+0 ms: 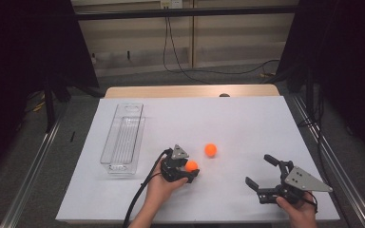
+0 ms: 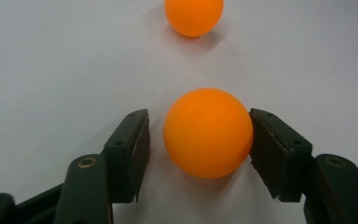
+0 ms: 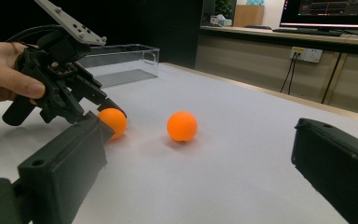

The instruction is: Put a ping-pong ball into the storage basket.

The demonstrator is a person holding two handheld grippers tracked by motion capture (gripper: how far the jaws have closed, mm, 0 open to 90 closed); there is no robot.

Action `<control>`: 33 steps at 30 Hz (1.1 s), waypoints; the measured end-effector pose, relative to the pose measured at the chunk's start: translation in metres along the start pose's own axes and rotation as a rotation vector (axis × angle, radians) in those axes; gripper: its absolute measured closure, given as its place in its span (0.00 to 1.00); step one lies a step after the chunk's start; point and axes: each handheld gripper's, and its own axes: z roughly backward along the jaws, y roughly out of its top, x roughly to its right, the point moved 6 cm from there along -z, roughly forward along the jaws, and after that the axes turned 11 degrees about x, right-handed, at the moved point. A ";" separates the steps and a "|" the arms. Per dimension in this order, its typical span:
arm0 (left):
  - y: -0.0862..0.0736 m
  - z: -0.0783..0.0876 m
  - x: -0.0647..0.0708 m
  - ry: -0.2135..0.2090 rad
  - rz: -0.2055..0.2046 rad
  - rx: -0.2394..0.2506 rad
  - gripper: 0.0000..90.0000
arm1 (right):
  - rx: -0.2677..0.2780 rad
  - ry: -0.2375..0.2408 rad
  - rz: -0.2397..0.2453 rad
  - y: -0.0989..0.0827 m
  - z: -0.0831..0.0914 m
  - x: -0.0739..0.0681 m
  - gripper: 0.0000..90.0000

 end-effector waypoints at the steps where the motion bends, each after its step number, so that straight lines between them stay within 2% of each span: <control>1: 0.000 0.000 0.000 0.000 0.001 -0.002 0.45 | -0.001 0.000 0.000 0.000 0.000 0.000 0.02; 24: 0.002 -0.001 0.001 -0.001 -0.007 -0.023 0.51 | -0.002 -0.002 0.001 0.000 0.000 0.000 0.02; 33: 0.003 -0.001 0.004 -0.026 0.006 -0.033 0.56 | -0.001 -0.002 0.001 0.000 0.000 0.000 0.03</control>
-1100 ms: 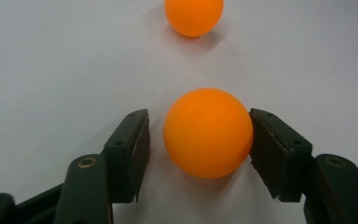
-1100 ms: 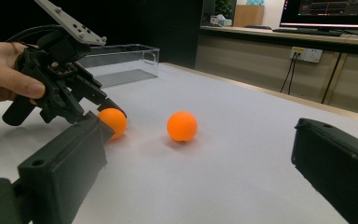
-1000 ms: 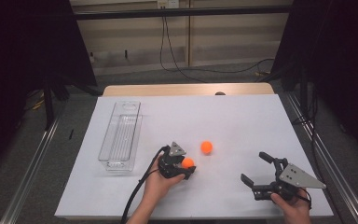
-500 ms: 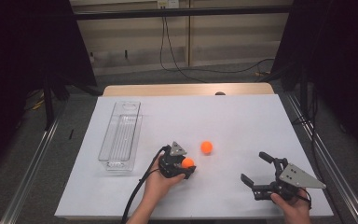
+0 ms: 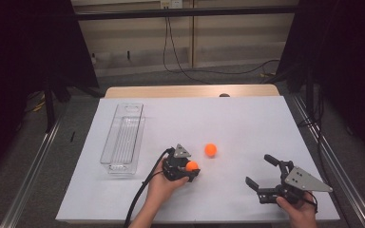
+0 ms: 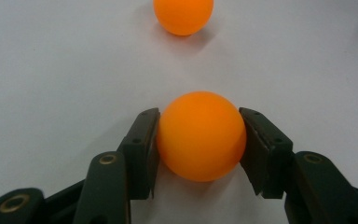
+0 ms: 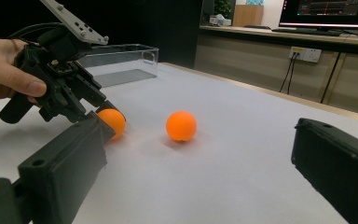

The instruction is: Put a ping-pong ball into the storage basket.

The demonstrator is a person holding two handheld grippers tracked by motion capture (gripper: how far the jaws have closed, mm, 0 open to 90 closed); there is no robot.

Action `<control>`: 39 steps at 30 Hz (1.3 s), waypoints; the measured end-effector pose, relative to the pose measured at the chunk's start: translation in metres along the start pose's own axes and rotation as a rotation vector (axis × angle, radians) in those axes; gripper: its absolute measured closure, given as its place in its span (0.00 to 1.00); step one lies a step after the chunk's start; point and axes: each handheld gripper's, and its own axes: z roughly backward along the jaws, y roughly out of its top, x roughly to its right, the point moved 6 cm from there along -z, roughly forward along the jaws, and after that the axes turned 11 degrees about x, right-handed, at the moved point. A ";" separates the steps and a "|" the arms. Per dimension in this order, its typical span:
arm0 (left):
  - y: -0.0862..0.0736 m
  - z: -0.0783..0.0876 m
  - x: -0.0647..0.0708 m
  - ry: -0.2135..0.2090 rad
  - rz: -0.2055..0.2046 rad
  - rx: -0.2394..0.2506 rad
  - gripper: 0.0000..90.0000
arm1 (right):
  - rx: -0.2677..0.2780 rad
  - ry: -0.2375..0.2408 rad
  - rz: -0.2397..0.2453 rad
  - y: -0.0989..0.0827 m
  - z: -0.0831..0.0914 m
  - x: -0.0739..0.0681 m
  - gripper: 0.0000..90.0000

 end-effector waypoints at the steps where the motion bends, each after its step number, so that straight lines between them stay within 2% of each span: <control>1: 0.000 0.000 0.000 0.000 0.003 0.000 0.56 | -0.002 0.001 0.000 0.000 0.000 0.000 0.02; 8: 0.000 0.000 0.001 -0.009 0.014 0.000 0.56 | 0.000 0.002 -0.001 0.000 0.000 0.000 0.03; 14: 0.001 0.003 0.000 -0.015 0.034 -0.002 0.56 | 0.003 0.003 -0.001 0.001 0.000 0.000 0.03; 17: 0.002 0.003 0.000 -0.022 0.056 -0.002 0.56 | 0.004 0.001 0.000 0.001 0.000 0.000 0.03; 39: 0.008 0.007 -0.001 -0.033 0.082 -0.011 0.57 | 0.005 0.003 0.001 0.001 0.001 0.000 0.03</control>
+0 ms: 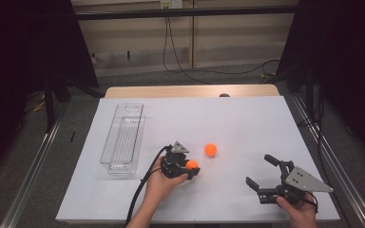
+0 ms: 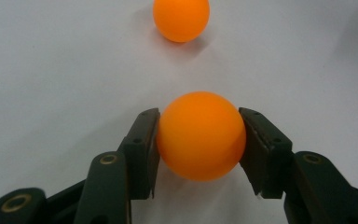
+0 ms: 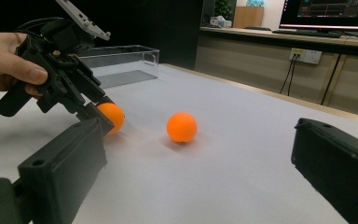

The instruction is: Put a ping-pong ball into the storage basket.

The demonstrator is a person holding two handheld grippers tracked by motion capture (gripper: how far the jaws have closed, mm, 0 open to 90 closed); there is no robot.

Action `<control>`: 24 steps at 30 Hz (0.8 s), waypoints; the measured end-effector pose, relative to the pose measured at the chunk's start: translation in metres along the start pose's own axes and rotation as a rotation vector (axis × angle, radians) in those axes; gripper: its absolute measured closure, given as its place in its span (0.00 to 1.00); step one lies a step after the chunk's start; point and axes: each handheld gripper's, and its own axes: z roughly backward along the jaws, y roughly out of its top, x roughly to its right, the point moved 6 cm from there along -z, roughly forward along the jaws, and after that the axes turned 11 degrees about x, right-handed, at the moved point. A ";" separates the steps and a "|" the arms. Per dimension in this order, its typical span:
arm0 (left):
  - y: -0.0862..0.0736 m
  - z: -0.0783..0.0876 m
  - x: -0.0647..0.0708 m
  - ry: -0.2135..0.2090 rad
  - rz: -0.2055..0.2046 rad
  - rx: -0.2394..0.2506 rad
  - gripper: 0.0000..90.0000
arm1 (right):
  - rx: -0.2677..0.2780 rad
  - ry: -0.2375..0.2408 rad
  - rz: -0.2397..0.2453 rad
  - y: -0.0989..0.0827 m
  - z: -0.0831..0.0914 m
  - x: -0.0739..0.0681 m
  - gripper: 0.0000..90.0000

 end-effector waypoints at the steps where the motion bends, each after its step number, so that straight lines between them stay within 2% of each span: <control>1: 0.000 0.000 0.000 0.000 0.000 0.000 0.57 | 0.000 0.000 0.000 0.000 0.000 0.000 0.03; 10: 0.008 0.002 0.000 0.001 -0.008 0.012 0.57 | 0.005 -0.001 -0.002 0.001 0.001 0.000 0.02; 24: 0.014 0.007 -0.002 -0.001 0.012 0.024 0.57 | 0.006 -0.001 -0.004 0.000 0.000 -0.001 0.02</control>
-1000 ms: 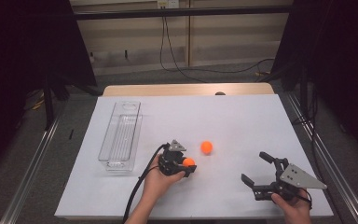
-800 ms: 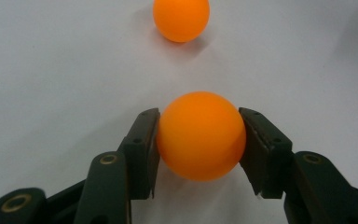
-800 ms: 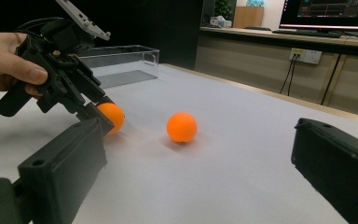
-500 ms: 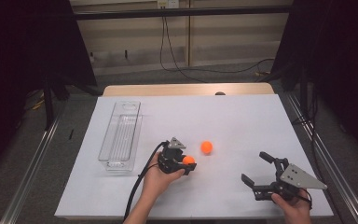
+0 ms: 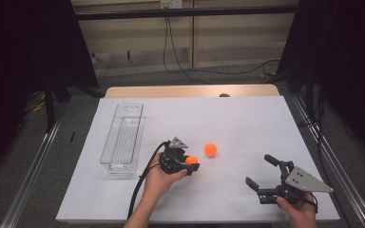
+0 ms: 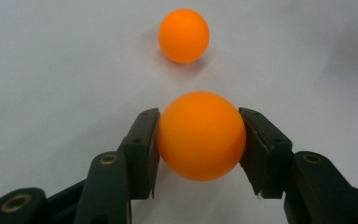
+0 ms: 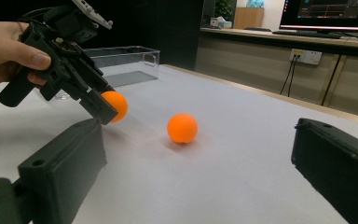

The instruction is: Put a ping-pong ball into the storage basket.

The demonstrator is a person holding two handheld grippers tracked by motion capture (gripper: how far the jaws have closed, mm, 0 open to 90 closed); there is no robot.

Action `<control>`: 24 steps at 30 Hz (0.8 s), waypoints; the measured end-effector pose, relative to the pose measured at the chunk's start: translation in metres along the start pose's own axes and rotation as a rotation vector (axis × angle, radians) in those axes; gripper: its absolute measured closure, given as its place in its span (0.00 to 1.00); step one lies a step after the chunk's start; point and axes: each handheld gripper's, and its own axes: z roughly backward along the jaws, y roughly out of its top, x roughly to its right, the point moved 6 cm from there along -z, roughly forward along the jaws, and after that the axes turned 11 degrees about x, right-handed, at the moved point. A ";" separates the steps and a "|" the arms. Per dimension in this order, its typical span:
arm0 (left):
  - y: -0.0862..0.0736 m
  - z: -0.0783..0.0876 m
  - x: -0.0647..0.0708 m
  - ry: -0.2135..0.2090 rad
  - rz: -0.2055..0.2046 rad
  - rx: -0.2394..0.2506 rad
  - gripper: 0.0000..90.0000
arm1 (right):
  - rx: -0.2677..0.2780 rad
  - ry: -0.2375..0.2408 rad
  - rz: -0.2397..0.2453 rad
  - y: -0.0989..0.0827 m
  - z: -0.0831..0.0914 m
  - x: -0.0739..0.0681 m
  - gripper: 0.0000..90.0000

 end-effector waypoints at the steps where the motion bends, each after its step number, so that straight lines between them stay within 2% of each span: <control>1: 0.000 0.000 0.000 0.000 0.000 0.002 0.57 | 0.000 0.002 0.001 0.000 0.000 0.000 0.03; 24: 0.012 0.003 -0.004 0.004 -0.003 0.006 0.57 | 0.001 0.001 -0.001 0.000 0.000 0.000 0.02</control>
